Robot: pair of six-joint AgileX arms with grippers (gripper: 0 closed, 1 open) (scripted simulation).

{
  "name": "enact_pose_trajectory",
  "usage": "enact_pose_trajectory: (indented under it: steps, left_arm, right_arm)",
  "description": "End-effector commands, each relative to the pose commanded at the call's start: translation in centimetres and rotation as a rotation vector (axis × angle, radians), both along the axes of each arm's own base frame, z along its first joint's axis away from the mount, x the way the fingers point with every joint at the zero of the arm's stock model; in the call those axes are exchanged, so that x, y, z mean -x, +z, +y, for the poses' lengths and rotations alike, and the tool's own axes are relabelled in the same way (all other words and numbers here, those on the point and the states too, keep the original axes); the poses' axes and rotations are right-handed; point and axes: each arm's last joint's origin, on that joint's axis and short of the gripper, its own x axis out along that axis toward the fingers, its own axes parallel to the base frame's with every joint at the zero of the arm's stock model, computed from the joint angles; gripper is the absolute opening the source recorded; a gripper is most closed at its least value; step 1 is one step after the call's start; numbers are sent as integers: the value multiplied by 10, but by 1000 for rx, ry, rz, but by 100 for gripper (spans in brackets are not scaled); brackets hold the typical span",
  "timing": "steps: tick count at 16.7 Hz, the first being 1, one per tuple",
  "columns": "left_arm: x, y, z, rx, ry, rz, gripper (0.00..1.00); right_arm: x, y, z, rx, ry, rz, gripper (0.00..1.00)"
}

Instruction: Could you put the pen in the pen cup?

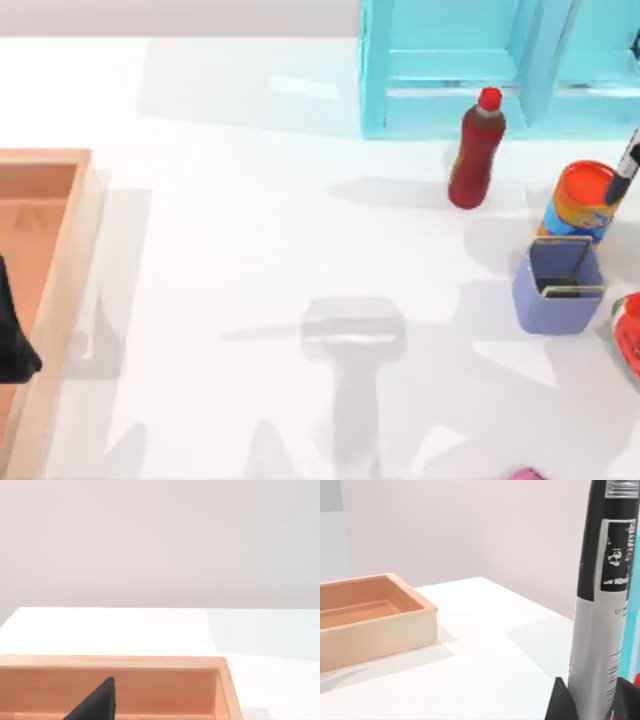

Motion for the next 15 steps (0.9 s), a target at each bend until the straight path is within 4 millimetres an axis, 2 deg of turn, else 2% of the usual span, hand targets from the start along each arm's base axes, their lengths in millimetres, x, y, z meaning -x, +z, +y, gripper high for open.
enact_pose_trajectory:
  steps: [5, 8, 13, 15]
  left_arm:
    - [0, 0, 0, 0, 0, 0, 100]
    - [0, 0, 0, 0, 0, 0, 100]
    - [0, 0, 0, 0, 0, 0, 100]
    - [0, 0, 0, 0, 0, 0, 100]
  right_arm:
    - [-3, 4, 4, -1, -1, -20, 0]
    - [-2, -2, 3, -6, -8, 10, 0]
    - [-2, -2, 4, 0, 0, 0, 0]
    - [-2, -2, 4, 0, 0, 0, 15]
